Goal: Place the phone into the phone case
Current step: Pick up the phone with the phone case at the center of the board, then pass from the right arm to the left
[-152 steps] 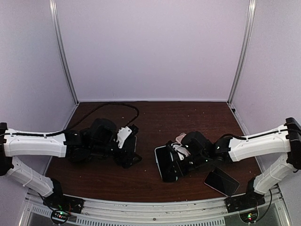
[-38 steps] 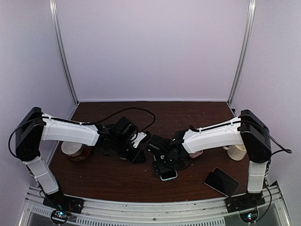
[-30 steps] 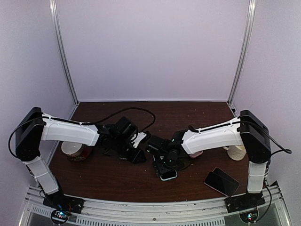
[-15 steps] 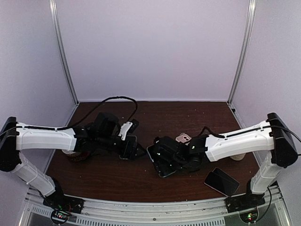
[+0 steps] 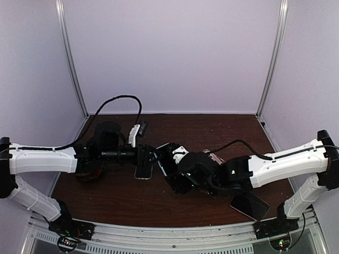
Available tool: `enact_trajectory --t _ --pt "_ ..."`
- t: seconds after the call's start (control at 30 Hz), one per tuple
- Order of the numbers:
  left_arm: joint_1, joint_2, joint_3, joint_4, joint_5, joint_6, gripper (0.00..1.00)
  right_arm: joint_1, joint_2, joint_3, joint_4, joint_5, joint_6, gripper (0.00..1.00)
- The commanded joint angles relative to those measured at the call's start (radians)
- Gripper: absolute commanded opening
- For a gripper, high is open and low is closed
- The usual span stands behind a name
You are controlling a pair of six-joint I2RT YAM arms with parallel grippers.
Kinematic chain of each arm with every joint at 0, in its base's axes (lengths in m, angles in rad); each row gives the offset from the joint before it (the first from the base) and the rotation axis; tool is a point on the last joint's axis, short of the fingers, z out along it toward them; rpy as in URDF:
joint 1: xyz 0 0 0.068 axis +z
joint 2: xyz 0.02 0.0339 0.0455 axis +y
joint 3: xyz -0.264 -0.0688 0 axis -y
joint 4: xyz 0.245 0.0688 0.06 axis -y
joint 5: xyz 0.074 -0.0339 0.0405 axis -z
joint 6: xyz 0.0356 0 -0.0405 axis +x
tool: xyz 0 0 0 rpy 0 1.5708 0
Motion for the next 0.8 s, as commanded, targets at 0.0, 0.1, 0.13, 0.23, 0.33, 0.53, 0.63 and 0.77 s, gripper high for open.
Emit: enact_trajectory --t 0.0,0.1,0.13,0.23,0.33,0.53,0.63,0.77 --pt "0.007 0.002 -0.006 0.104 0.043 -0.025 0.56 0.009 -0.048 0.001 0.113 0.085 -0.059 0.43" --pt "0.008 0.018 -0.007 0.133 0.089 -0.037 0.4 0.012 -0.046 0.004 0.12 0.08 -0.076 0.43" --pt "0.008 0.023 -0.007 0.147 0.105 -0.04 0.34 0.014 -0.046 0.004 0.126 0.074 -0.082 0.43" --pt "0.007 0.04 -0.003 0.176 0.155 -0.04 0.14 0.017 -0.047 0.005 0.128 0.075 -0.096 0.43" --pt "0.008 0.038 0.0 0.179 0.189 -0.027 0.0 0.017 -0.065 -0.011 0.135 0.08 -0.105 0.44" --pt "0.008 -0.031 -0.001 0.125 0.208 0.077 0.0 0.017 -0.188 -0.11 0.154 0.047 -0.154 0.89" --pt "0.006 -0.09 0.016 0.058 0.247 0.192 0.0 0.013 -0.29 -0.167 0.153 -0.08 -0.233 0.99" --pt "0.001 -0.166 0.024 0.012 0.333 0.33 0.0 -0.01 -0.435 -0.223 0.159 -0.375 -0.342 0.99"
